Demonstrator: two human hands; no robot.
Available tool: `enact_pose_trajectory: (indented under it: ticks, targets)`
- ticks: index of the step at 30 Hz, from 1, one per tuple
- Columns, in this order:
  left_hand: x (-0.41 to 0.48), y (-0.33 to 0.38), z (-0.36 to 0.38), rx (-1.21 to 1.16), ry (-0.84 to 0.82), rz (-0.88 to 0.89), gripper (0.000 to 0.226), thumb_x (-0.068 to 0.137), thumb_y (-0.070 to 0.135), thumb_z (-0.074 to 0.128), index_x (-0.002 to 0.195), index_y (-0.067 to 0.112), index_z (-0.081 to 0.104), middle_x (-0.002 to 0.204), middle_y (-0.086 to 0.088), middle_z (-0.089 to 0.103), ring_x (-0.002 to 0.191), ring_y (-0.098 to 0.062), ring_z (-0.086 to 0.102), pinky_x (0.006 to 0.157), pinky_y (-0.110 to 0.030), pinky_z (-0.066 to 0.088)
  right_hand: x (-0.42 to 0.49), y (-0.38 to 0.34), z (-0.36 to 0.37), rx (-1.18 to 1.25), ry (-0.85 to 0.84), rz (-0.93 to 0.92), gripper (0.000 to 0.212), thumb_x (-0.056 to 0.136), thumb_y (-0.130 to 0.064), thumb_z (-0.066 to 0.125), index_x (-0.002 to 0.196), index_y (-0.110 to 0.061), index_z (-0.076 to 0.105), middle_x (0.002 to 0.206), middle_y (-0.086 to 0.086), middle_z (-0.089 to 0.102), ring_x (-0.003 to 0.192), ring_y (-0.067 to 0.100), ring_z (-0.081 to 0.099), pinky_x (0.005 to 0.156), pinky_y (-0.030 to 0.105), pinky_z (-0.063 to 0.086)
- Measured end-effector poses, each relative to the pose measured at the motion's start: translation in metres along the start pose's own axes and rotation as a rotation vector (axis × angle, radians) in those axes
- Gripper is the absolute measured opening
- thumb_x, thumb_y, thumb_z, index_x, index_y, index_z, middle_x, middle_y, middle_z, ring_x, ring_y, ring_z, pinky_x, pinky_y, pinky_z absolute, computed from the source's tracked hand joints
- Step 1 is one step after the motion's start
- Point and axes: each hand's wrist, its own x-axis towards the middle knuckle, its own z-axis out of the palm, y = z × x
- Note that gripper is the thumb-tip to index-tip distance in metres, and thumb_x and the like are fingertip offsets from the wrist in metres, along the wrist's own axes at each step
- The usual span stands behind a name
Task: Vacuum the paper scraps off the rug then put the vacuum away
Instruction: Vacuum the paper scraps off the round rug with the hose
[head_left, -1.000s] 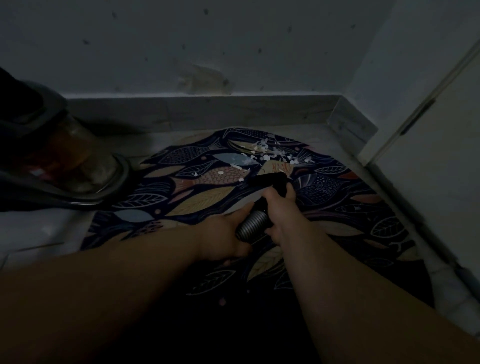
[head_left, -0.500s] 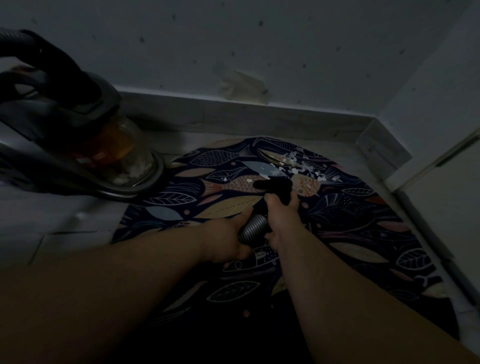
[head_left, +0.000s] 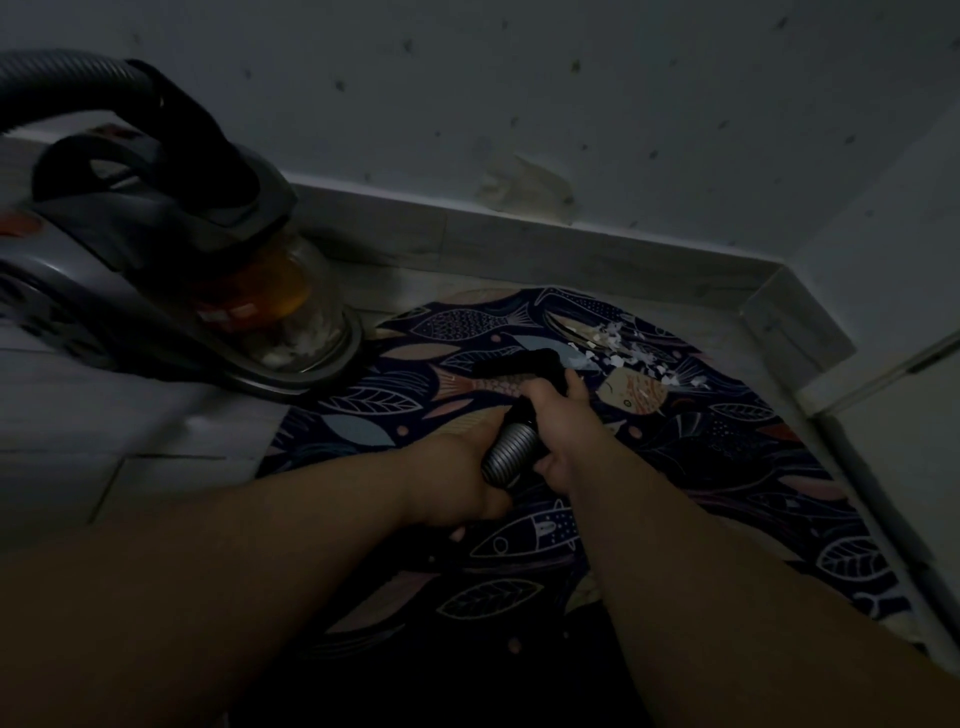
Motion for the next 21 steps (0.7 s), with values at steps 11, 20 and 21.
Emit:
enact_pose_trajectory:
  ticks: [11, 20, 21]
  targets:
    - [-0.003, -0.008, 0.003, 0.017, -0.018, -0.014, 0.105, 0.084, 0.03, 0.062, 0.143, 0.042, -0.023, 0.092, -0.01, 0.073, 0.065, -0.017, 0.068, 0.066, -0.025, 0.057, 0.003, 0.003, 0.008, -0.102, 0.004, -0.033, 0.072, 0.092, -0.035, 0.058, 0.151, -0.046, 0.018, 0.138, 0.01, 0.049, 0.109, 0.032, 0.057, 0.088, 0.051, 0.053]
    - [0.008, -0.008, 0.01, 0.024, -0.046, 0.04, 0.102, 0.082, 0.027, 0.063, 0.144, 0.047, -0.016, 0.131, -0.01, 0.053, 0.067, -0.021, 0.07, 0.065, -0.03, 0.059, -0.001, 0.012, -0.009, -0.041, 0.082, -0.045, 0.07, 0.096, -0.026, 0.054, 0.153, -0.041, 0.016, 0.116, 0.007, 0.055, 0.085, 0.028, 0.061, 0.065, 0.037, 0.056]
    - [0.009, -0.004, 0.011, 0.036, -0.055, 0.037, 0.1, 0.084, 0.027, 0.062, 0.145, 0.046, -0.016, 0.126, -0.011, 0.055, 0.065, -0.019, 0.068, 0.063, -0.028, 0.058, -0.001, 0.012, -0.013, -0.038, 0.095, -0.041, 0.07, 0.096, -0.027, 0.053, 0.153, -0.042, 0.014, 0.119, 0.008, 0.054, 0.084, 0.028, 0.061, 0.065, 0.037, 0.056]
